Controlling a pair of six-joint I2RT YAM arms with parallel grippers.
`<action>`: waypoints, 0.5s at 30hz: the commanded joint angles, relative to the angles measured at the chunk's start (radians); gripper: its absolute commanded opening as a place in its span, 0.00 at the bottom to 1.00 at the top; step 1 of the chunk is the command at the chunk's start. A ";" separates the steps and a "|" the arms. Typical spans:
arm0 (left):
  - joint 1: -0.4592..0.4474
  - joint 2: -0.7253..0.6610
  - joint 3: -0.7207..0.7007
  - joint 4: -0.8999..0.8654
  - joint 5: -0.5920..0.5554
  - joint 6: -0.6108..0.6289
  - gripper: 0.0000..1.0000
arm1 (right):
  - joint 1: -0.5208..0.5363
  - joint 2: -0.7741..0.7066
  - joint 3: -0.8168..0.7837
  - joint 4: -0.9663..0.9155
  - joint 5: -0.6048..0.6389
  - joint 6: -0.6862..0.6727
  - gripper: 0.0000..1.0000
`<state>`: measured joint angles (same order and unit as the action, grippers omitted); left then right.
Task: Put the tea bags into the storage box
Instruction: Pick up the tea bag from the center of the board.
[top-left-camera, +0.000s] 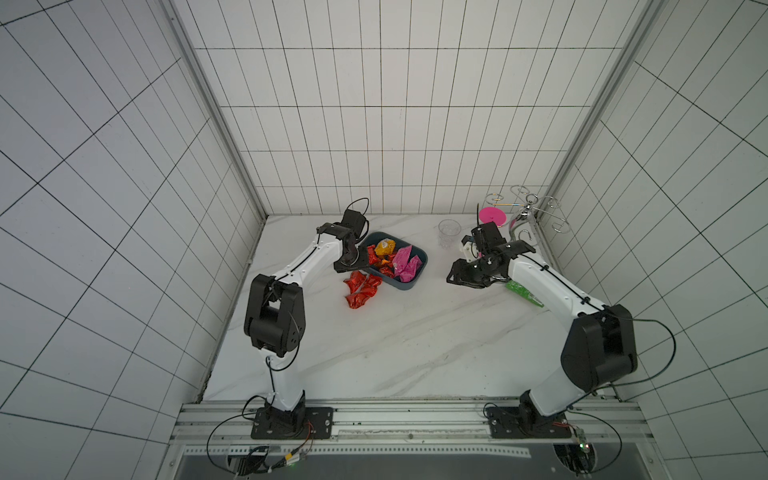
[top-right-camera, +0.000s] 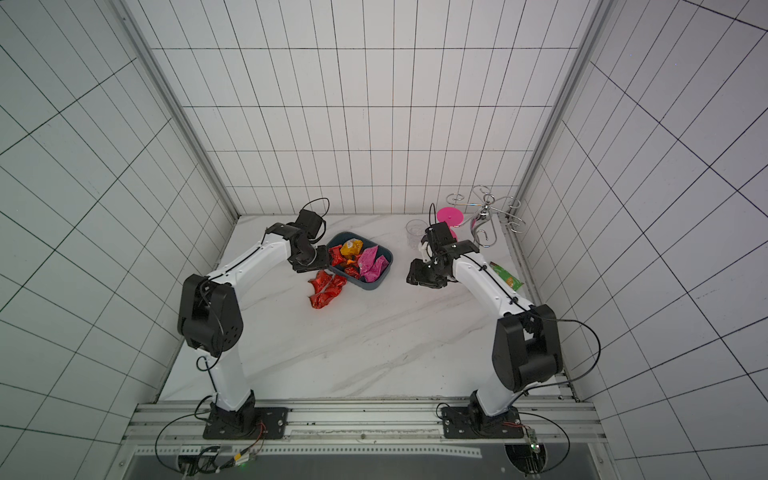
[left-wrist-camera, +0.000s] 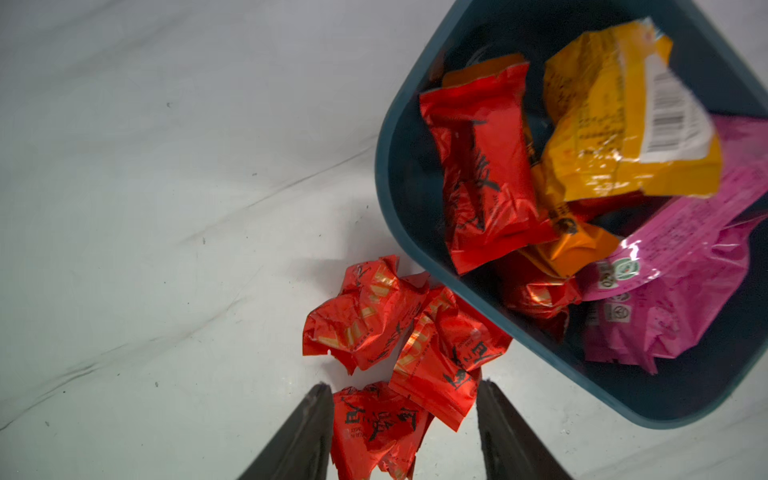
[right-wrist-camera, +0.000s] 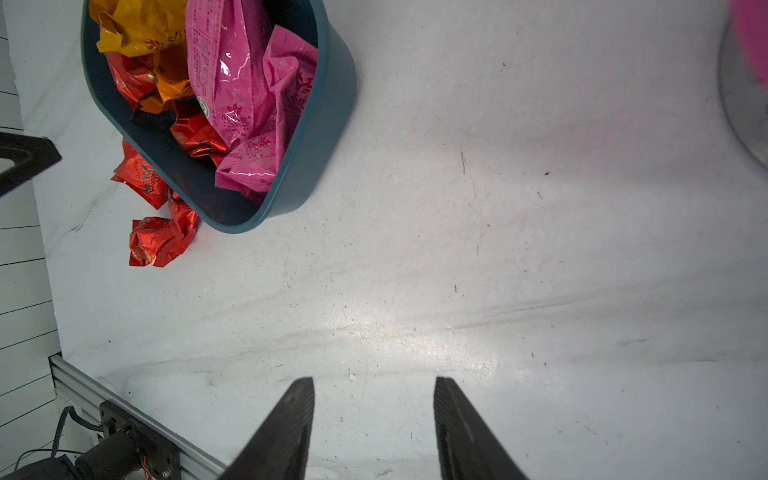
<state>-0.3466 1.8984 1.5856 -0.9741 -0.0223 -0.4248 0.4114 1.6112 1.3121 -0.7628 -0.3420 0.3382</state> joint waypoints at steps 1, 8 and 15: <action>0.007 -0.017 -0.031 0.075 -0.025 0.044 0.59 | -0.008 -0.015 -0.014 0.006 -0.009 0.028 0.51; 0.057 0.010 -0.109 0.164 0.060 0.168 0.59 | -0.009 -0.066 -0.078 0.016 0.012 0.045 0.51; 0.052 0.089 -0.065 0.160 0.061 0.191 0.59 | -0.008 -0.069 -0.069 0.006 0.019 0.037 0.51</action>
<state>-0.2771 1.9499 1.4864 -0.8371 0.0311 -0.2710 0.4114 1.5589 1.2507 -0.7452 -0.3351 0.3748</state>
